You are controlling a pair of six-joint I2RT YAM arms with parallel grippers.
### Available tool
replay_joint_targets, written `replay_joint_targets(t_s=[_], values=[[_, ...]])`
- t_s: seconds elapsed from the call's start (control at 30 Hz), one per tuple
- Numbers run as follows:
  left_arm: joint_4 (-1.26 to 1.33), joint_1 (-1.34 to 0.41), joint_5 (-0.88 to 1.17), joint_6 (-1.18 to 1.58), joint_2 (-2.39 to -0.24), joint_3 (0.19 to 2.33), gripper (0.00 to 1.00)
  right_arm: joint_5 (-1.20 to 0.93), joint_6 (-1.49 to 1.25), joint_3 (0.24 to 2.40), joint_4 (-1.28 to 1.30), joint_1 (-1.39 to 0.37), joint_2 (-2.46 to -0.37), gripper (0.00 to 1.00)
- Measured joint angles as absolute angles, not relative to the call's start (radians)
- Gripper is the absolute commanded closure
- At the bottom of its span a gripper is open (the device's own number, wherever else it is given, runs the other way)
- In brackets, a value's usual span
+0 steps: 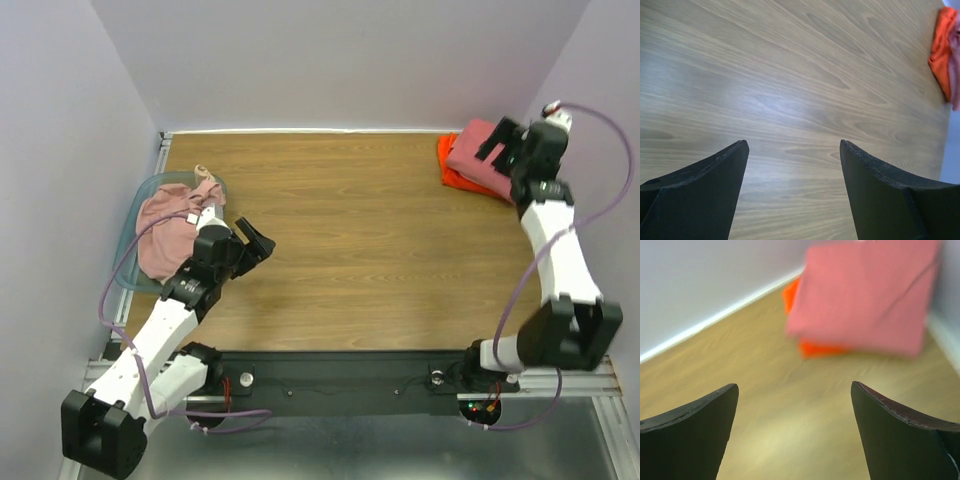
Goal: Fold and stack the t-shirts
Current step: Neatly place the folded tshirt to the corner
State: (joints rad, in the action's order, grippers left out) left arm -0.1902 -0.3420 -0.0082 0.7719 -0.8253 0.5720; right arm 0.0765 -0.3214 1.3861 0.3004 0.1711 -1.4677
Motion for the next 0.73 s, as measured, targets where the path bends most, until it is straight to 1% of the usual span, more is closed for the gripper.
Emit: replay_joint_targets(t_s=[0.07, 0.17, 0.27, 0.37, 0.57, 0.73], values=[[-0.179, -0.378, -0.003, 0.791, -0.816, 0.565, 0.14, 0.043, -0.371, 1.204, 0.279, 0.122, -1.297, 0.0], [-0.158, -0.472, -0.007, 0.829, -0.8, 0.548, 0.14, -0.026, -0.427, 0.96, 0.27, 0.068, -1.115, 0.0], [-0.142, -0.557, -0.027, 0.868, -0.793, 0.536, 0.14, -0.062, -0.477, 0.717, 0.316, 0.067, -0.97, 0.0], [-0.12, -0.587, -0.033, 0.897, -0.796, 0.515, 0.14, -0.072, -0.513, 0.561, 0.376, 0.072, -0.813, 0.0], [-0.104, -0.59, -0.036, 0.923, -0.801, 0.49, 0.14, -0.066, -0.553, 0.522, 0.376, 0.072, -0.621, 0.0], [-0.105, -0.59, -0.051, 0.939, -0.751, 0.467, 0.14, -0.06, -0.558, 0.484, 0.356, 0.072, -0.518, 0.0]])
